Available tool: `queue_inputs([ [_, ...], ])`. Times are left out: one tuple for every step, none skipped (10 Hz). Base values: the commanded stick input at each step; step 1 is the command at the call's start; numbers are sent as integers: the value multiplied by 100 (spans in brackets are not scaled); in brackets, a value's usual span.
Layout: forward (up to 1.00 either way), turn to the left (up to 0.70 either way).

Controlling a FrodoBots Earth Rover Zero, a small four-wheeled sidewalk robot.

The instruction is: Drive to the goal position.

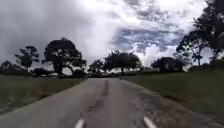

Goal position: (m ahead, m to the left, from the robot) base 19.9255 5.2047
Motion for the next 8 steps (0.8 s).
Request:
queue_inputs([
  [70, 3],
  [70, 0],
  [70, 0],
  [70, 0],
  [70, 0],
  [70, 0],
  [70, 0],
  [70, 0],
])
